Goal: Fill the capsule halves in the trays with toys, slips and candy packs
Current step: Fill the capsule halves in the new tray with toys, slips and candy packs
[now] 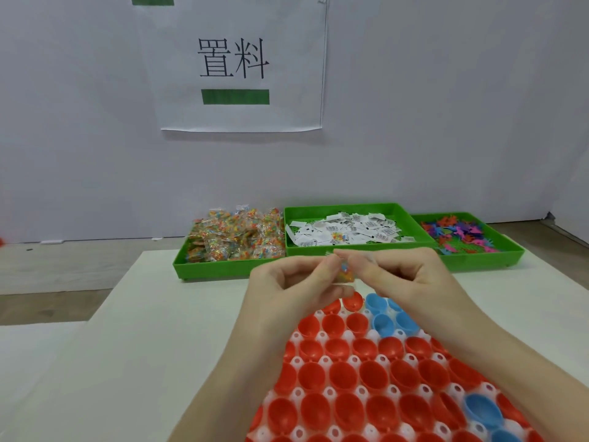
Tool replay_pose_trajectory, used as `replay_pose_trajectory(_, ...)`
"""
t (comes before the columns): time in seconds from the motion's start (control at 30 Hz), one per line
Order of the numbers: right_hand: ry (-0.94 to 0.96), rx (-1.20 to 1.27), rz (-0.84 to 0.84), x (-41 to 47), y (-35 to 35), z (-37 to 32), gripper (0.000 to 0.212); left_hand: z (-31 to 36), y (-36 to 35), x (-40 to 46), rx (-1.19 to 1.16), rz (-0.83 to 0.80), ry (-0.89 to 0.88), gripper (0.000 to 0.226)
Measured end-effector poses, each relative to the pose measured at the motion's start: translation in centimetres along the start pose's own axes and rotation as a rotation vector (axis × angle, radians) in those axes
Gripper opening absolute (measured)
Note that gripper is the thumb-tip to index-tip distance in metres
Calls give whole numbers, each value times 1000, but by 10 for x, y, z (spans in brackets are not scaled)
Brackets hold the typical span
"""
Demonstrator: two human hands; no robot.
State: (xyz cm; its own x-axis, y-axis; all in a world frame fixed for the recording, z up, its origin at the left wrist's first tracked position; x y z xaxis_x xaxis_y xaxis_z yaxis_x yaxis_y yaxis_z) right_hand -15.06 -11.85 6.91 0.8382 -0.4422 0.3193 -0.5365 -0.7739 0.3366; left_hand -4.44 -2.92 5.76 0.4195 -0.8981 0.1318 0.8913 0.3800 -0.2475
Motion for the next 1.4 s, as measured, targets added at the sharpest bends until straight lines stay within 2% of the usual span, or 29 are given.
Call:
replay_pose_trajectory(0.13, -44, 133, 83, 4, 5, -3, 29, 9, 0, 2, -16, 26, -47, 9)
replay_pose_trajectory(0.27, -2, 203, 54, 1, 3, -10, 21, 6, -1, 7, 32, 61, -74, 10)
replay_pose_trajectory(0.37, 56, 113, -7, 1, -3, -6, 23, 0, -6, 8, -16, -43, -20, 16)
replay_pose_trajectory(0.47, 63, -81, 76, 2, -7, -2, 25, 1, -5, 9, -122, -113, 38, 24)
replay_pose_trajectory(0.57, 94, -184, 148, 2, -8, -3, 22, 0, -3, 9, -123, -151, 26, 29)
replay_pose_trajectory(0.8, 68, -262, 218, 2, -3, -2, 50, -4, 3, 11, -149, -8, -6, 14)
replay_pose_trajectory(0.87, 70, -220, 192, 3, -2, -2, 41, -4, 4, 12, -146, 32, -25, 6)
replay_pose_trajectory(0.9, 47, -176, 172, 5, 0, 1, 29, -4, 5, 12, -131, 53, -40, 10)
replay_pose_trajectory(0.93, 14, -125, 147, 7, 3, 3, 27, -3, 6, 12, -119, 73, -53, 14)
replay_pose_trajectory(1.03, 52, -40, 70, 3, 9, 1, 41, -2, 5, 12, -69, 106, -88, 14)
replay_pose_trajectory(1.17, 138, -199, 57, -1, 8, 1, 49, -3, 4, 12, -24, 99, -106, 13)
replay_pose_trajectory(1.3, 207, -155, 163, 1, 7, -2, 58, -4, 3, 12, 9, 93, -106, 10)
replay_pose_trajectory(1.4, 183, -99, 234, 1, 7, -6, 58, -4, 2, 12, 11, 93, -109, 9)
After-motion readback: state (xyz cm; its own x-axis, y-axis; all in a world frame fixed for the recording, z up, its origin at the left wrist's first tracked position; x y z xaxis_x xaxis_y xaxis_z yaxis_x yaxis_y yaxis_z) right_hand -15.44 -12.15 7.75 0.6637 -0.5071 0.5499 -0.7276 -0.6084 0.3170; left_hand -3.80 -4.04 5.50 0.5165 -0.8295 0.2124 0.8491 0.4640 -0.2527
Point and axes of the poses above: each hand's wrist, its own x-axis towards the middle knuckle, its own y-axis out of the back of the hand, z = x × y, the point moved 2 cm from there along x, towards the middle knuckle, and after that the axes turned 8 degrees about -z, right-handed, at the moved point
